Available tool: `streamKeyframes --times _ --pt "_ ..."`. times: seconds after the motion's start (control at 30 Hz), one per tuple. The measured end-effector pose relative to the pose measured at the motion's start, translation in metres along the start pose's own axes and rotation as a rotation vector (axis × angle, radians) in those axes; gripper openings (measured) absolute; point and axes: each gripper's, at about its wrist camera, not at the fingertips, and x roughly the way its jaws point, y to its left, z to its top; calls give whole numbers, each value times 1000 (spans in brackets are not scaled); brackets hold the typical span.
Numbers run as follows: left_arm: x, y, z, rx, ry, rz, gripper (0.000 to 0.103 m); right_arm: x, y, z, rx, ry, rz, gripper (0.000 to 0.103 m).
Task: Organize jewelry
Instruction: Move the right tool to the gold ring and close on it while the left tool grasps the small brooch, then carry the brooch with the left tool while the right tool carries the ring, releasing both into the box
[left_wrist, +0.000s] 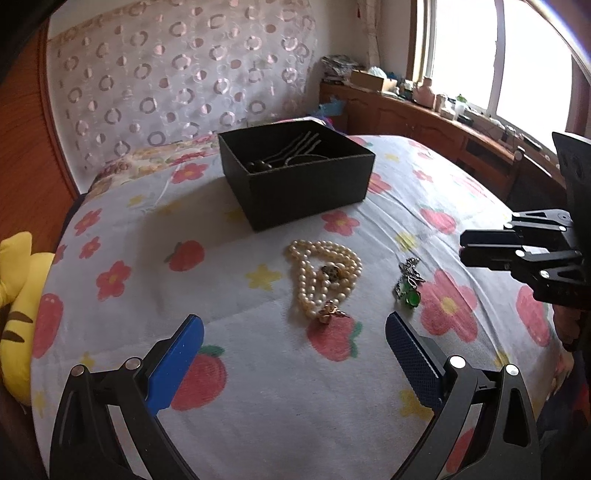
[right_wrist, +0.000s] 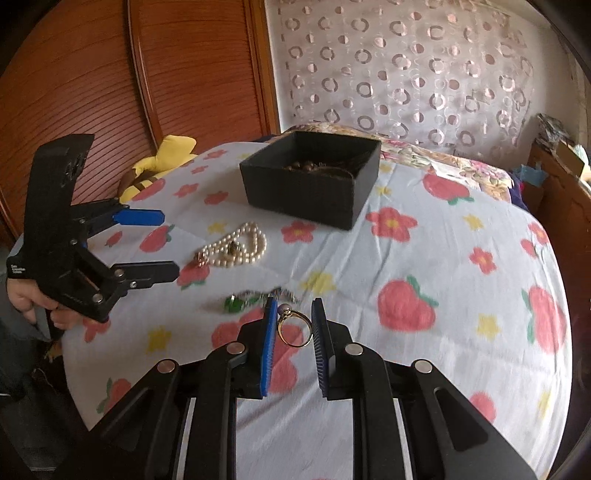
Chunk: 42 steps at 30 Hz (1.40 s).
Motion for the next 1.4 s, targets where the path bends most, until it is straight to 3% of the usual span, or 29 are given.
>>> streamKeyframes --times 0.13,0.23,0.6,0.67,0.73,0.8,0.87,1.2,1.4 --pt "5 -7 4 20 27 -22 64 -1 -1 -11 26 -1 -9 21" --pt "11 -11 6 24 43 -18 53 1 0 -18 32 4 -17 21" --pt "22 -12 9 19 64 5 47 3 1 -20 31 -11 -31 21" --pt "22 -13 9 21 62 6 41 4 2 -20 28 -10 -32 21" --pt "22 -13 9 23 60 9 26 4 1 -20 29 -10 -30 21" --pt "22 -14 8 26 59 7 18 3 0 -20 31 -11 -30 21" --pt "19 -15 6 39 55 13 14 5 0 -20 31 -11 -30 21" --pt "-1 -9 -13 16 15 20 14 3 0 -20 30 -11 -33 21" --pt "-14 -1 -7 -6 -27 23 14 1 -1 -14 38 -17 -26 21"
